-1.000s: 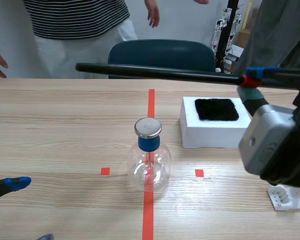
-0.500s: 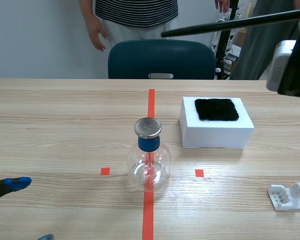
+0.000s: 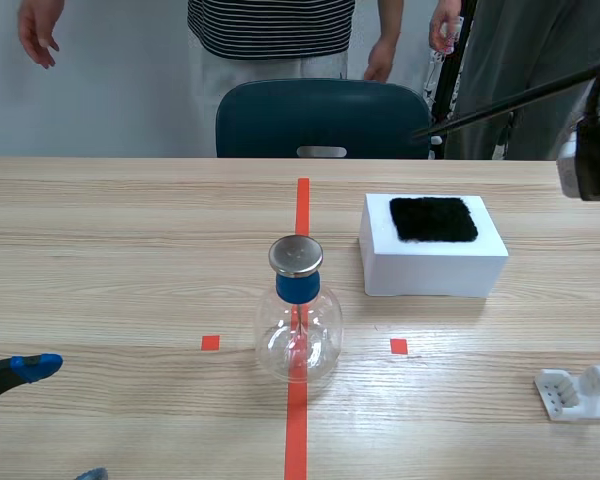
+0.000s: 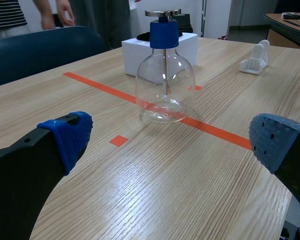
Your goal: Do the electroscope experiment. rub the rod on the fur
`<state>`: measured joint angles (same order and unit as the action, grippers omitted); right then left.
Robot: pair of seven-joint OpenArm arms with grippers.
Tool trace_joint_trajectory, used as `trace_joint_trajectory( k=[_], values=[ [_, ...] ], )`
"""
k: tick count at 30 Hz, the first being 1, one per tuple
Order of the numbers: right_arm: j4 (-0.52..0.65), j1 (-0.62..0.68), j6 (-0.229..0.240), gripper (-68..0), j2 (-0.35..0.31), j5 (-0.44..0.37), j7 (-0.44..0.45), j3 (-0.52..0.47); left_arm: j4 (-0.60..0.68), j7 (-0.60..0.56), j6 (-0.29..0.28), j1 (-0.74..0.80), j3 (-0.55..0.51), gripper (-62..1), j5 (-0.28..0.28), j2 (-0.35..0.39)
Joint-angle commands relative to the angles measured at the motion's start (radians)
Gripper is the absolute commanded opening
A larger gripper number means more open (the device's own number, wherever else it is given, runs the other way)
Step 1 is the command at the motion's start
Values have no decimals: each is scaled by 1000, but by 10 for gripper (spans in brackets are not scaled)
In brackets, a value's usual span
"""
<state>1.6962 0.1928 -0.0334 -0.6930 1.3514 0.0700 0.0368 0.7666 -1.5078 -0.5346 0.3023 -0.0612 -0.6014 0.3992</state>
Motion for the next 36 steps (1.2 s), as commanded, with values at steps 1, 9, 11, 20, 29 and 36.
trace_joint_trajectory(
  k=[1, 9, 11, 20, 29, 36],
  values=[
    [-10, -44, -11, -673, -17, 15, -13, 16, 15, -46, -3, 5, -11, 14, 13, 3],
    [-135, -142, -11, -673, -16, 77, -19, 74, 15, -46, -3, 5, -11, 14, 13, 3],
    [-167, -155, -11, -673, -16, 100, -14, 80, 15, -46, -3, 5, -11, 14, 13, 3],
    [-260, -179, -11, -673, -16, 105, 14, 109, 15, -46, -3, 5, -11, 14, 13, 3],
    [-297, -179, -10, -673, -10, 105, 44, 109, 15, -46, -3, 5, -11, 14, 13, 3],
    [-297, -179, -24, -673, 23, 105, 113, 109, 15, -46, -3, 5, -11, 14, 14, 3]
  ],
)
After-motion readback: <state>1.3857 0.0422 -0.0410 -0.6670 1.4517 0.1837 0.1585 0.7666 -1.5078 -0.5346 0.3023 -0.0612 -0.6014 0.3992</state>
